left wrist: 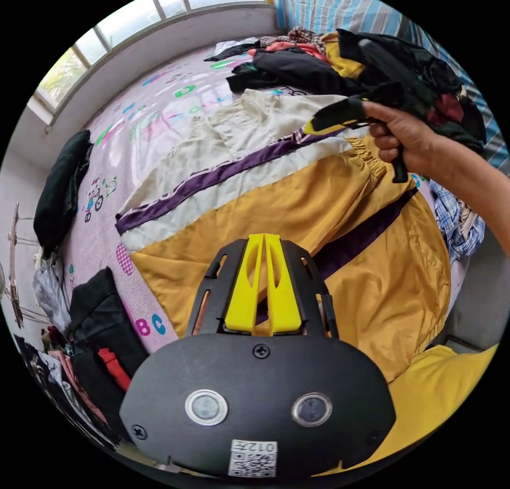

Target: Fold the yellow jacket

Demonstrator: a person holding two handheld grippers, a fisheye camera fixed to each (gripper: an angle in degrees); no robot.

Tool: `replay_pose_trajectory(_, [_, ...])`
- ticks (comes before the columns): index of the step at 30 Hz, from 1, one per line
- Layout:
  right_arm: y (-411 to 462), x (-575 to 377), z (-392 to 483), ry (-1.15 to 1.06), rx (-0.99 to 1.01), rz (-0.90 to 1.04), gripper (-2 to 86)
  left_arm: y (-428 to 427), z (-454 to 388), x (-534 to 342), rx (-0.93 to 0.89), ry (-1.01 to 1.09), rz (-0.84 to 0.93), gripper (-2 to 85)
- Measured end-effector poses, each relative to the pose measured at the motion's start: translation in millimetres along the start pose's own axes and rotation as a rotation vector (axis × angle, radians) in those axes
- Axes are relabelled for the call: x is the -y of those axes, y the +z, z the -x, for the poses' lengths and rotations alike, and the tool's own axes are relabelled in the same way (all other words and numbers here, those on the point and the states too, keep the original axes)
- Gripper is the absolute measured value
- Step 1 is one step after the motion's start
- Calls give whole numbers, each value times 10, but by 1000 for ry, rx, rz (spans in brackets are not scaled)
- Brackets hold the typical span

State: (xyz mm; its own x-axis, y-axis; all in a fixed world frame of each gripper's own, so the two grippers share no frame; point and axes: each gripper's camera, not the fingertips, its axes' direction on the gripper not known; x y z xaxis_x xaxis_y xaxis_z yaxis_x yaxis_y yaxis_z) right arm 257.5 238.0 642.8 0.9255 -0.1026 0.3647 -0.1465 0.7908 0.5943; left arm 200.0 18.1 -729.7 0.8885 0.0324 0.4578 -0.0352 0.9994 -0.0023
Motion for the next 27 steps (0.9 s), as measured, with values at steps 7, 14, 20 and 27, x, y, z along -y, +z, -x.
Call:
replay_pose_trajectory(7, [-630, -1266, 20, 10, -26, 50, 1, -212, 460, -1064, -62, -188, 56, 1])
replay_pose_trajectory(14, [-312, -2434, 232, 8, -165, 250, 0, -53, 77, -1807, -58, -142, 200, 2])
replay_pose_trajectory(20, [-242, -2544, 362, -100, -346, 300, -1, 290, -130, -2156, 0, -136, 301, 0])
replay_pose_trajectory(27, [-427, -2693, 788, -154, -404, 262, 0, 112, -244, -2393, 24, -211, 276, 1])
